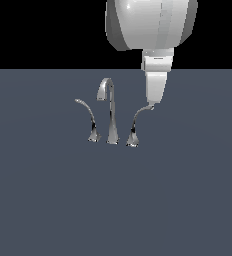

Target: Turn on the faucet by rotating a designated handle.

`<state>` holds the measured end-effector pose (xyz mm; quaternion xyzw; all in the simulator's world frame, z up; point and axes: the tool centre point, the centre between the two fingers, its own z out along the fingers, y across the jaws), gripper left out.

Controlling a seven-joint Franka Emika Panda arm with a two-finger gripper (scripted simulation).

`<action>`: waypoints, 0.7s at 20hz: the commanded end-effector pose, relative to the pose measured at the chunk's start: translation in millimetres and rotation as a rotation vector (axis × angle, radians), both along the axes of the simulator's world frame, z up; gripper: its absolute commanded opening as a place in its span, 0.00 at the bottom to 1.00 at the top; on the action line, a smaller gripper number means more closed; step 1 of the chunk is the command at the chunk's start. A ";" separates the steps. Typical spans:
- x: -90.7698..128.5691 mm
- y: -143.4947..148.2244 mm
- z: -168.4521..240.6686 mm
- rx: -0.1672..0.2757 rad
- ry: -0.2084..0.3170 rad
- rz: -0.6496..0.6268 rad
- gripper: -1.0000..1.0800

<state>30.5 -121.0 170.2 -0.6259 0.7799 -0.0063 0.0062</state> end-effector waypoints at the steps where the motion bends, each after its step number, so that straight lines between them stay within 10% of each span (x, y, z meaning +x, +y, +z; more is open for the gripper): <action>1: -10.7 6.5 -0.1 0.002 0.010 0.003 0.00; 14: -39.1 15.4 -0.4 -0.001 0.012 -0.014 0.00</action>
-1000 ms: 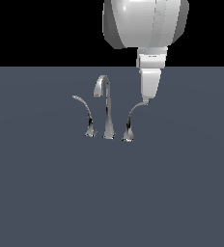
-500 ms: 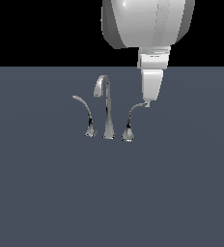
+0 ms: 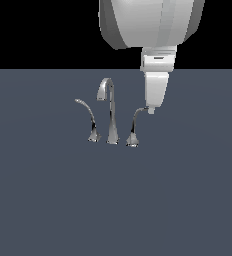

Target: Turn on the faucet by rotating a designated handle.

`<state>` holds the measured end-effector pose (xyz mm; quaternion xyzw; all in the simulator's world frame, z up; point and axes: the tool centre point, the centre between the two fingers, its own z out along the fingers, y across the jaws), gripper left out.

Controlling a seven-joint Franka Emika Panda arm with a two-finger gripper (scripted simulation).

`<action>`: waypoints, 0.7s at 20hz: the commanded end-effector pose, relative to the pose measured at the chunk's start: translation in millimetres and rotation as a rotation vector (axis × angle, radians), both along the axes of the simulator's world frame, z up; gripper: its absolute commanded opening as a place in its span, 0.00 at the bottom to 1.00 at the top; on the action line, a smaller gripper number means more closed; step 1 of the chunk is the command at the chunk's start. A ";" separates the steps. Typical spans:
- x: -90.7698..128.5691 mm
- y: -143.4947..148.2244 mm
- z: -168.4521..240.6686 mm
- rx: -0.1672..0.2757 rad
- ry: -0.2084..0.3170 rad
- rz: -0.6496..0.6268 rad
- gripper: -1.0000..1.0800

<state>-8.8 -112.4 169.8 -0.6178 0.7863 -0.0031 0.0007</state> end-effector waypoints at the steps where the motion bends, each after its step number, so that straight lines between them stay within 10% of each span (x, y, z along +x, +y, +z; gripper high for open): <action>1: -1.0 12.5 0.1 0.001 0.000 0.008 0.00; 14: -4.1 49.3 0.1 -0.001 0.003 -0.011 0.00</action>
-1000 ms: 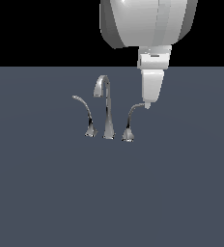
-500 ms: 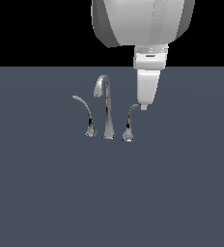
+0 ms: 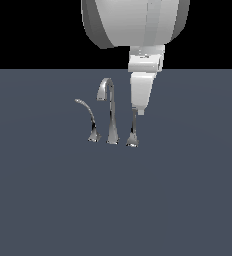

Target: Turn on the faucet by rotating a designated handle.

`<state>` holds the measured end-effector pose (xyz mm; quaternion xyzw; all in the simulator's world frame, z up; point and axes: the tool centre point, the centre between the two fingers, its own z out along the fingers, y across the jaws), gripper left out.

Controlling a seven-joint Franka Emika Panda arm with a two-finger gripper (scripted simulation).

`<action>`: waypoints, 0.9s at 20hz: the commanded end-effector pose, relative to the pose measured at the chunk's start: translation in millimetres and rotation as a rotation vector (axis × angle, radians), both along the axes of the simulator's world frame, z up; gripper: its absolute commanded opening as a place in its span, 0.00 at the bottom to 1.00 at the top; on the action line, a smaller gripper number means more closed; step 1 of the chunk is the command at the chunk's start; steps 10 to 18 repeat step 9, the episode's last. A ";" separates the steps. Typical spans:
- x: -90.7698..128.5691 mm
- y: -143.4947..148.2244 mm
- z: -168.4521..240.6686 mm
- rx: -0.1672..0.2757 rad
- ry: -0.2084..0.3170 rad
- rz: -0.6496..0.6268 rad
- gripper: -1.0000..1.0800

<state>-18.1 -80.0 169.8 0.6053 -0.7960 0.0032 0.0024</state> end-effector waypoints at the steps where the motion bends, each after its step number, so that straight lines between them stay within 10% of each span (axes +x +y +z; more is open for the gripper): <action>1: 7.8 22.8 0.1 0.004 -0.001 0.024 0.00; 18: 25.0 62.8 0.4 0.008 0.000 0.047 0.00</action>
